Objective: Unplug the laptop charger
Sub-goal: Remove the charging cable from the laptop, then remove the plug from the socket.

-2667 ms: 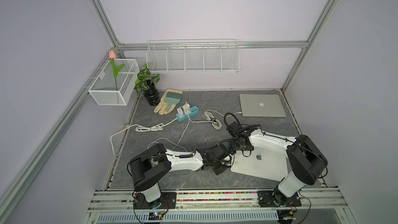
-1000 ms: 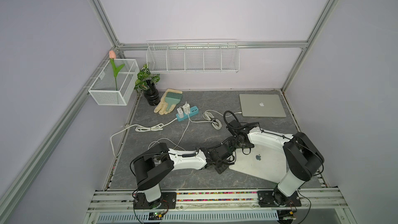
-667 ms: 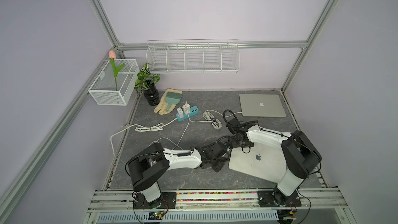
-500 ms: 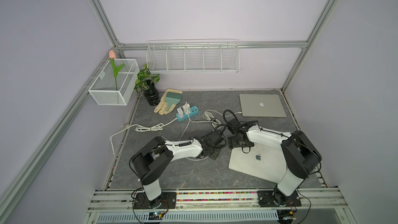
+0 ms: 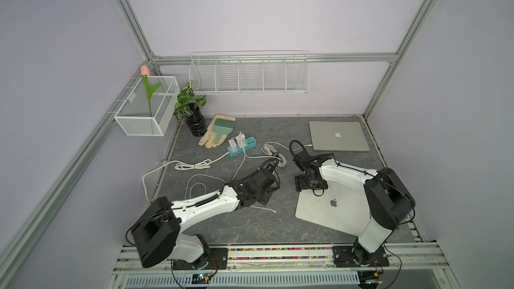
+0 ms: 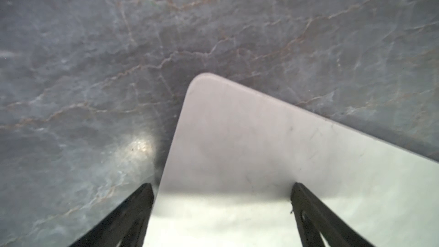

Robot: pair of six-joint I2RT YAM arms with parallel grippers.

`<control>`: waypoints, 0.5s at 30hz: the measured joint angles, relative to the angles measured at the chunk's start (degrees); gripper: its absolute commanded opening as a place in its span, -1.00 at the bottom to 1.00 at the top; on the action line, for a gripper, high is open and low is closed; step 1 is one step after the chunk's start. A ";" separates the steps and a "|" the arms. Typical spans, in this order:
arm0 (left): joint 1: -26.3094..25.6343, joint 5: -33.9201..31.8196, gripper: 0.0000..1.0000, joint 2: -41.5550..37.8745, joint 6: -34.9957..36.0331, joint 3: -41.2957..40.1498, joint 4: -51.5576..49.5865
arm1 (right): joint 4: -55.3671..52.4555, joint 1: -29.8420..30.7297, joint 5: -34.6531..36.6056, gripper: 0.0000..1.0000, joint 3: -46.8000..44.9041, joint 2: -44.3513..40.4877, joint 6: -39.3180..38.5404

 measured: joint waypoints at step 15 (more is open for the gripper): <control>39.36 4.90 0.00 2.54 -9.64 7.26 9.94 | -6.01 3.17 -3.45 0.95 20.68 0.83 -4.07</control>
